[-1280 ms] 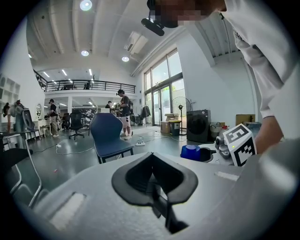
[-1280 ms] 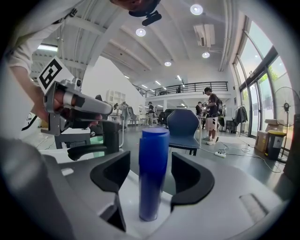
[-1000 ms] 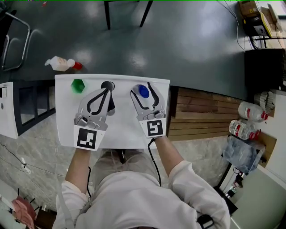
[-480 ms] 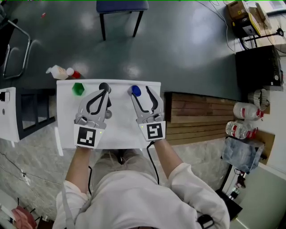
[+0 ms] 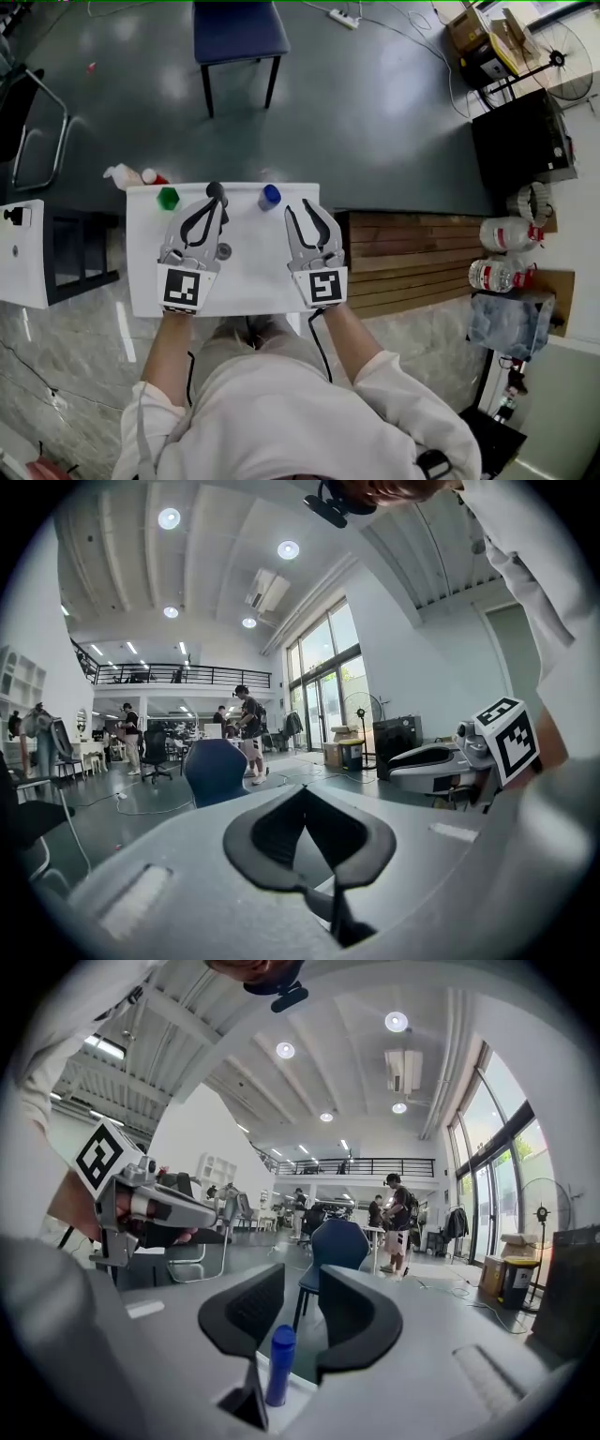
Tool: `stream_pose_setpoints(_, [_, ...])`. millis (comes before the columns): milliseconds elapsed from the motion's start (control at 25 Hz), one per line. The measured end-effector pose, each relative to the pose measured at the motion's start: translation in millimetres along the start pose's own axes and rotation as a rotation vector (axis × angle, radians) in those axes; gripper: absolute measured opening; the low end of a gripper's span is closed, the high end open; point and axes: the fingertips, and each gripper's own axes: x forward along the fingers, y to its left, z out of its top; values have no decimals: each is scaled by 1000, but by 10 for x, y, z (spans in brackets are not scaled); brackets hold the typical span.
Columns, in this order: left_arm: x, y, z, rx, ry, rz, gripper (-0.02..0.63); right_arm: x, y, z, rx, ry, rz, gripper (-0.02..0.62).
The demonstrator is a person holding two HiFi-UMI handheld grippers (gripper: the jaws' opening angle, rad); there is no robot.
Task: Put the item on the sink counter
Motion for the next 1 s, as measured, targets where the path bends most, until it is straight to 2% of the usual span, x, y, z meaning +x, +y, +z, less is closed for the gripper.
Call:
stream_pose_setpoints(200, [-119,-36,127,10,-5,6,-2,-187,-54,126,1,13,-26,66])
stream_pose_setpoints(280, [-167,-60,166,10,-6,10,-3,-236,-65,262,12,4,-41,-3])
stream_pose_setpoints(520, [-235,-162,240,7,-9,0,-3,-334,-102,359,-18,18,-43,-3])
stream_pose_setpoints(1000, [-237,-195,230,1,-5,-2,-3,-366,-142,330,-1,43,-48,-3])
